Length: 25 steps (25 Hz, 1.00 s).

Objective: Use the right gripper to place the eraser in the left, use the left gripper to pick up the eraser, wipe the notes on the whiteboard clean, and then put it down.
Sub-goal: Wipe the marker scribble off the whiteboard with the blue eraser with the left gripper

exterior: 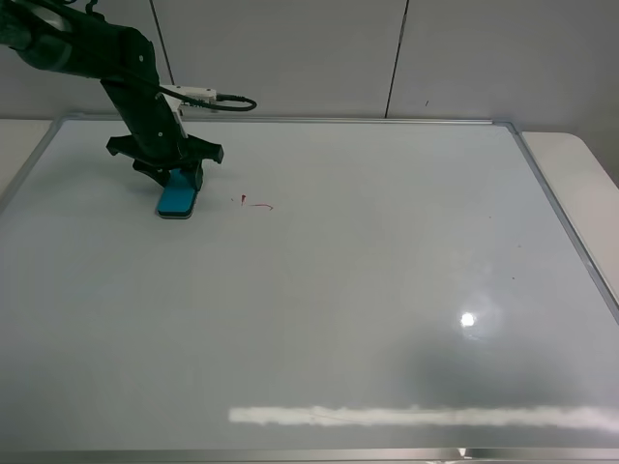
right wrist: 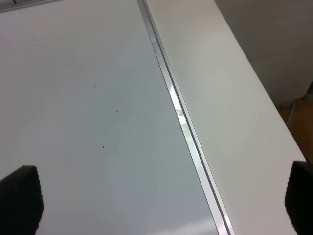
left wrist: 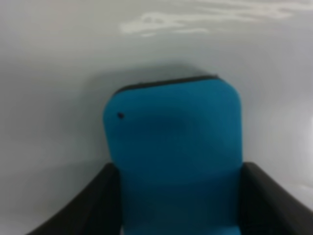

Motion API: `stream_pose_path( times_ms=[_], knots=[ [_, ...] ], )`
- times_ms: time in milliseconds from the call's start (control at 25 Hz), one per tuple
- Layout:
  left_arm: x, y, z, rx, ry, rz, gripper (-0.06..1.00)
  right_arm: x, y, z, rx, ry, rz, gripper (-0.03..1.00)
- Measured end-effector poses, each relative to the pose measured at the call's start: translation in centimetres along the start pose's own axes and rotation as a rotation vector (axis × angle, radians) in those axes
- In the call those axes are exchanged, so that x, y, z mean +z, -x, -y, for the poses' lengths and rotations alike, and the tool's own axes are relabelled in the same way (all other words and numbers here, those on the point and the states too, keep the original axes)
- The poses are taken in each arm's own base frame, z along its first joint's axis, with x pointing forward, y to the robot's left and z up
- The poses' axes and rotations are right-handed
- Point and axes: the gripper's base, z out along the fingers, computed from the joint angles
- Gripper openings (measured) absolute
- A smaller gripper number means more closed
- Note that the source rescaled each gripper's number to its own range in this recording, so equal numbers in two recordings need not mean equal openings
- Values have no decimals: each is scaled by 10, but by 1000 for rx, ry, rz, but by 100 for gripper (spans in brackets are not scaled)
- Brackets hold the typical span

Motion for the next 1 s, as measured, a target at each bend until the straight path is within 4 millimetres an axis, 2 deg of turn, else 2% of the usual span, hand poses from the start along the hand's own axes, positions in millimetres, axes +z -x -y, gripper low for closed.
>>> stream_pose_path(
  times_ms=[240,320,360,760,880,1000],
  knots=[
    [1,-2,17,60,4,0,2,0,0,0,0,0,0,100],
    [0,-5,33,85,-13,-2,2,0,0,0,0,0,0,100],
    [0,-11,57,119,-40,-6,2,0,0,0,0,0,0,100],
    [-10,-55,163,321,-137,-53,2,0,0,0,0,0,0,100],
    [-13,-66,181,358,-156,-61,2,0,0,0,0,0,0,100],
    [-13,-69,185,370,-158,-63,2,0,0,0,0,0,0,100]
  ],
)
